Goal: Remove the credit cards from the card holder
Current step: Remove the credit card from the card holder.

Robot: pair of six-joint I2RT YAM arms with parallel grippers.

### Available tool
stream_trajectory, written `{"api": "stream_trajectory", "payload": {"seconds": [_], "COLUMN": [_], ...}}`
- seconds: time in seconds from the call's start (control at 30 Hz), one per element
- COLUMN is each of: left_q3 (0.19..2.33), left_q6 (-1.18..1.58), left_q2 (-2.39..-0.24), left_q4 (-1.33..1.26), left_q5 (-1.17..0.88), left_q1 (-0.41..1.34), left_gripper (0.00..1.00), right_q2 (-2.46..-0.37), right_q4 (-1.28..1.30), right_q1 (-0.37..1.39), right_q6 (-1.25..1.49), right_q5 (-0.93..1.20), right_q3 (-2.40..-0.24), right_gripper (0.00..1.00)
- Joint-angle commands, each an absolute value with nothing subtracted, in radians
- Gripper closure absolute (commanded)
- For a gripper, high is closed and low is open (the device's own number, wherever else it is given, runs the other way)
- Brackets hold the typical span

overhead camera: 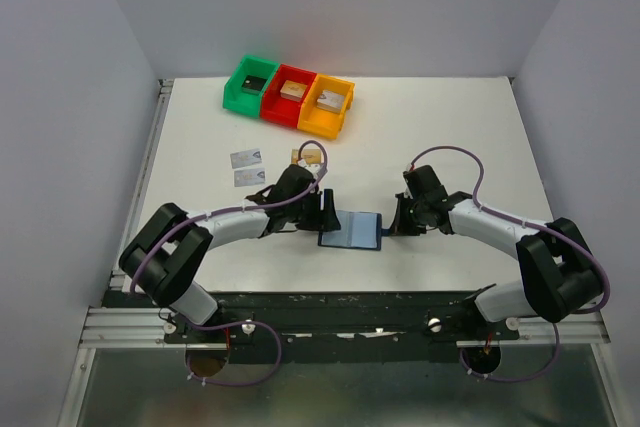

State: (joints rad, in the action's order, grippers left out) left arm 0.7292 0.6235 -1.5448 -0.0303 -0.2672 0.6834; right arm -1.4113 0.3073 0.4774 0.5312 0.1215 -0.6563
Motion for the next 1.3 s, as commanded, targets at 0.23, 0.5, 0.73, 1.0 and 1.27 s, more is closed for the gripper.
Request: {"api": "stream_trajectory", "payload": {"seconds": [0.23,0.5,0.73,1.0,1.27], "left_q3": [0.773,0.788,0.810,0.811,0.819], "left_q6": [0.598,0.581,0.548,0.531,0.515], "left_q2": [-1.582,-1.597,-1.597,-1.585,-1.575], "left_q4": [-0.049,-0.060,-0.078,-0.087,-0.110], "left_q5": [-0.299,-0.336,-0.368,-0.368,-0.387], "left_q1": [0.706,0.718,0.749,0.765,0.778], "left_gripper": [0.30,0.30,0.30,0.29,0.29], "right_q2": [-1.401,-1.411,-1.408,-1.402,-1.404], "right_q4": [0.288,0.281,0.278,0.288,0.290], "right_q1": [0.472,0.474,0.472,0.472,0.472], "right_q6": [0.531,0.534,0.540,0.540,0.541], "right_q5": [0.143,0.159,0.161,0.156,0.155], "right_q3": [-0.644,-0.647,-0.641,-0.647,-0.647], "right_gripper": [1.00,1.00,1.00,1.00,1.00]}}
